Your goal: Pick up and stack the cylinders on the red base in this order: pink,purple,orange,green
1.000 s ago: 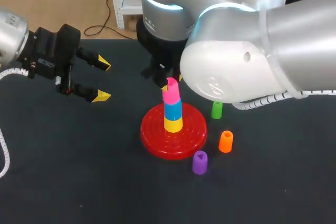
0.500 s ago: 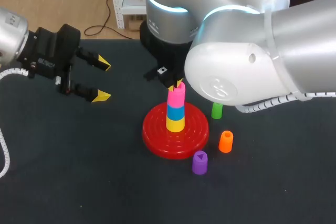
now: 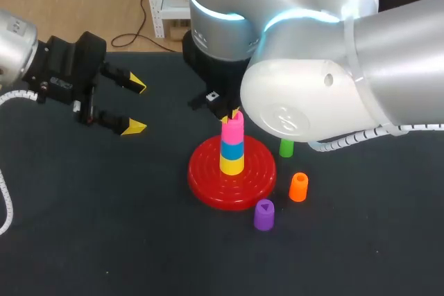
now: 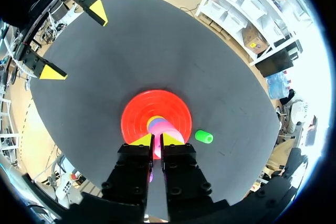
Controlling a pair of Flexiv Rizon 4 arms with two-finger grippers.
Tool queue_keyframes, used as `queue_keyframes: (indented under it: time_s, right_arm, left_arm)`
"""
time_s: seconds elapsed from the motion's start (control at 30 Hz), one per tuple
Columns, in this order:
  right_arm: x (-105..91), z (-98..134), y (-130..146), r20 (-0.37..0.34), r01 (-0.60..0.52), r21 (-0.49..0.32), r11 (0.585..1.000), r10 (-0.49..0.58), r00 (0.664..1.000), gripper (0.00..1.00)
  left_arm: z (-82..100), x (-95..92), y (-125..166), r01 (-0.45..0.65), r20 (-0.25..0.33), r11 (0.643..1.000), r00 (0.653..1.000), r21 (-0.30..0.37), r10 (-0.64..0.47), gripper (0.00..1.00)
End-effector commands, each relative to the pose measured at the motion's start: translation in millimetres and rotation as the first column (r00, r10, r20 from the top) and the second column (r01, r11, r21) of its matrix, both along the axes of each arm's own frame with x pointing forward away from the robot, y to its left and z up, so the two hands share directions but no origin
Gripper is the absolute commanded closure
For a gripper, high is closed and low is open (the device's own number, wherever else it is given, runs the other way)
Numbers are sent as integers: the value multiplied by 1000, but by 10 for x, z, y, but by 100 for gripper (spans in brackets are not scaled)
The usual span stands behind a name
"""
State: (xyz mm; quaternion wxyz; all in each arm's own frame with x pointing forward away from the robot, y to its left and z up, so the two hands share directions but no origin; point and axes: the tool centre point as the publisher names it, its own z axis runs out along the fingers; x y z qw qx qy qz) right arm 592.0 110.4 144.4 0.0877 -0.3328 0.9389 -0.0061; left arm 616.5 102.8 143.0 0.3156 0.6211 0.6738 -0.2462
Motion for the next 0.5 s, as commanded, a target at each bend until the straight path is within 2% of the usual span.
queue_keyframes:
  time_s: [0.03,0.07,0.1,0.13,0.5]
  right_arm:
    - [-67,46,-44,26,-13,20,1000,12,1000,100]
    - [-71,84,-49,32,-16,24,1000,15,999,86]
    - [-79,121,-53,46,-17,25,1000,16,999,63]
    - [-94,158,-54,51,-21,28,999,20,999,0]
    - [-221,434,-179,79,-25,52,998,21,997,0]
  left_arm:
    - [-11,6,7,2,2,1000,1000,-3,-2,0]
    - [-11,6,7,2,2,1000,1000,-3,-2,0]
    - [-11,6,7,2,2,1000,1000,-3,-2,0]
    - [-11,6,7,2,2,1000,1000,-3,-2,0]
    - [-11,6,7,2,2,1000,1000,-3,-2,0]
